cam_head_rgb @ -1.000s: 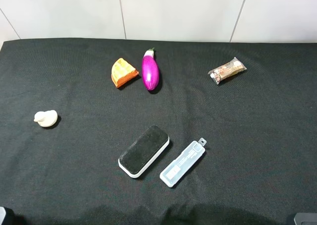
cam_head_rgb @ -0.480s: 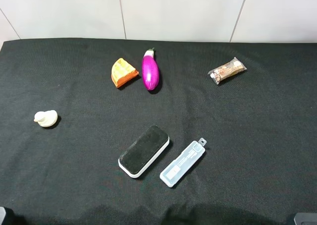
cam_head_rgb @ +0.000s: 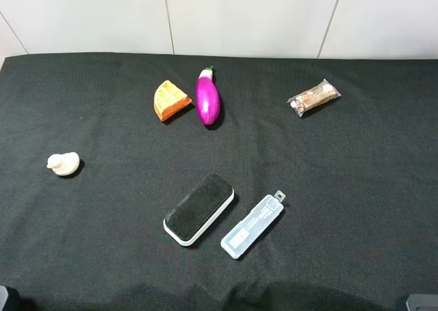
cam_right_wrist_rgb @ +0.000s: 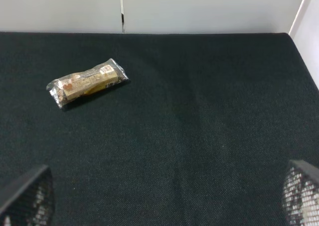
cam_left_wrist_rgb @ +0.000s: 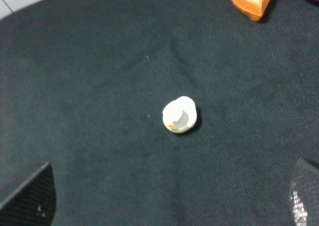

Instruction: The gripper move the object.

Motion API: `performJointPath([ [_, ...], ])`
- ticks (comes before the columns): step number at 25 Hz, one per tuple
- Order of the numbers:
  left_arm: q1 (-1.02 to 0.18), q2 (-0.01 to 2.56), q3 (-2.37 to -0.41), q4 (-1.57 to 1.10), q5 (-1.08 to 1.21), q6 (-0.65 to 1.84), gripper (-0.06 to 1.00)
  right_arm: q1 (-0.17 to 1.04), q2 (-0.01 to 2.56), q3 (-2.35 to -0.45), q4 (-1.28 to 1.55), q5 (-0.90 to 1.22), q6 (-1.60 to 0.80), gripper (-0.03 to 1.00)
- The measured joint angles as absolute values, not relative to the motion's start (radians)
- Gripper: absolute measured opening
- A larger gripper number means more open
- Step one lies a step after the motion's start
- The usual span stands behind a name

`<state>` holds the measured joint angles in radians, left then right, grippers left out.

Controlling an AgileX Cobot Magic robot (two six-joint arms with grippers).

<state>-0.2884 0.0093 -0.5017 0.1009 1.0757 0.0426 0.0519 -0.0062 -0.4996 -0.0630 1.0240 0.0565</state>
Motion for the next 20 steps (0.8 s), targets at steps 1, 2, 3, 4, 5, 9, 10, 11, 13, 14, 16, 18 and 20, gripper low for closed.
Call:
performJointPath([
  [1, -0.277, 0.0, -0.495, 0.092, 1.074, 0.043, 0.99, 0.052, -0.006, -0.5, -0.063, 1.024, 0.056, 0.69],
  [2, -0.263, -0.003, -0.492, 0.088, 1.071, 0.043, 0.99, 0.052, -0.006, -0.5, -0.063, 1.024, 0.056, 0.69],
  [3, -0.249, -0.004, -0.49, 0.087, 1.065, 0.043, 0.99, 0.052, -0.006, -0.5, -0.063, 1.024, 0.056, 0.69],
  [4, -0.237, -0.005, -0.49, 0.086, 1.065, 0.043, 0.99, 0.052, -0.006, -0.5, -0.063, 1.024, 0.056, 0.69],
  [5, -0.228, -0.007, -0.49, 0.086, 1.063, 0.043, 0.99, 0.052, -0.006, -0.5, -0.063, 1.024, 0.056, 0.69],
  [9, -0.192, -0.008, -0.49, 0.083, 1.063, 0.043, 0.99, 0.052, -0.006, -0.5, -0.063, 1.024, 0.056, 0.69],
  [10, -0.183, -0.008, -0.49, 0.082, 1.063, 0.043, 0.99, 0.052, -0.006, -0.5, -0.063, 1.024, 0.056, 0.69],
  [11, -0.174, -0.008, -0.49, 0.08, 1.063, 0.044, 0.99, 0.052, -0.006, -0.5, -0.063, 1.024, 0.056, 0.69],
  [13, -0.156, -0.008, -0.49, 0.078, 1.063, 0.045, 0.99, 0.052, -0.006, -0.5, -0.063, 1.024, 0.056, 0.69],
  [14, -0.147, -0.008, -0.49, 0.077, 1.063, 0.046, 0.99, 0.052, -0.006, -0.5, -0.063, 1.024, 0.056, 0.69],
  [16, -0.134, -0.008, -0.49, 0.076, 1.063, 0.046, 0.99, 0.052, -0.006, -0.5, -0.063, 1.024, 0.056, 0.69],
  [18, -0.127, -0.008, -0.49, 0.076, 1.063, 0.047, 0.99, 0.052, -0.006, -0.5, -0.063, 1.024, 0.056, 0.69],
  [20, -0.127, -0.008, -0.49, 0.076, 1.062, 0.047, 0.99, 0.052, -0.006, -0.5, -0.063, 1.024, 0.056, 0.69],
])
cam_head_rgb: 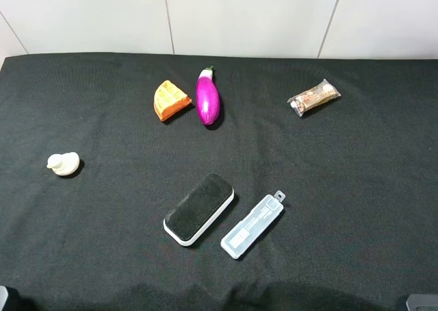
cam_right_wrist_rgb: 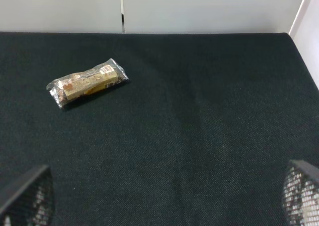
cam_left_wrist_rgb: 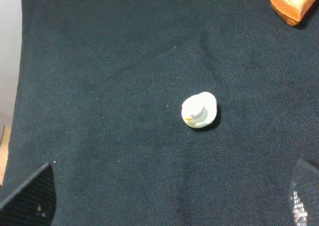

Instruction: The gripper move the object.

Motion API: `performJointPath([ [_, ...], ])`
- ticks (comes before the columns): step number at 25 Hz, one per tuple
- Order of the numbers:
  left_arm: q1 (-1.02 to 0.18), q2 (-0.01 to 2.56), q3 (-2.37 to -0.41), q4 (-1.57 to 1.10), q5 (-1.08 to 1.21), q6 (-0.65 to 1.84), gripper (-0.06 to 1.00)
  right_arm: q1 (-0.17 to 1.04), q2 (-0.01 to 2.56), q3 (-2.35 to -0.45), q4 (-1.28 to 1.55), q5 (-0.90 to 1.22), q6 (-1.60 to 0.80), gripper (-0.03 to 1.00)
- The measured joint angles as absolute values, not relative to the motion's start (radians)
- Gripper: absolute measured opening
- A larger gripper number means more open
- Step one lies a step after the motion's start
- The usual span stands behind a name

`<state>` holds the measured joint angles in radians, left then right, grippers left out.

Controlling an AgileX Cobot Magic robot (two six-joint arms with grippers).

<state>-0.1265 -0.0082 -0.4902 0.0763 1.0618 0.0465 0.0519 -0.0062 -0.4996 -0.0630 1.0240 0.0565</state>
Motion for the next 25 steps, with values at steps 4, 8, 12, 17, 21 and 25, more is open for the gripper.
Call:
performJointPath([
  [4, -0.127, -0.008, -0.49, 0.076, 1.062, 0.047, 0.99, 0.052, -0.006, -0.5, -0.063, 1.024, 0.056, 0.69],
  [8, -0.127, -0.008, -0.49, 0.076, 1.062, 0.047, 0.99, 0.052, -0.006, -0.5, -0.063, 1.024, 0.056, 0.69],
  [12, -0.127, -0.008, -0.49, 0.076, 1.062, 0.047, 0.99, 0.052, -0.006, -0.5, -0.063, 1.024, 0.056, 0.69],
  [17, -0.127, -0.008, -0.49, 0.076, 1.062, 0.047, 0.99, 0.052, -0.006, -0.5, -0.063, 1.024, 0.056, 0.69],
  [21, -0.127, -0.008, -0.49, 0.076, 1.062, 0.047, 0.99, 0.052, -0.006, -0.5, -0.063, 1.024, 0.056, 0.69],
  [25, -0.127, -0.008, -0.49, 0.076, 1.062, 0.047, 0.99, 0.052, -0.006, -0.5, -0.063, 1.024, 0.056, 0.69],
])
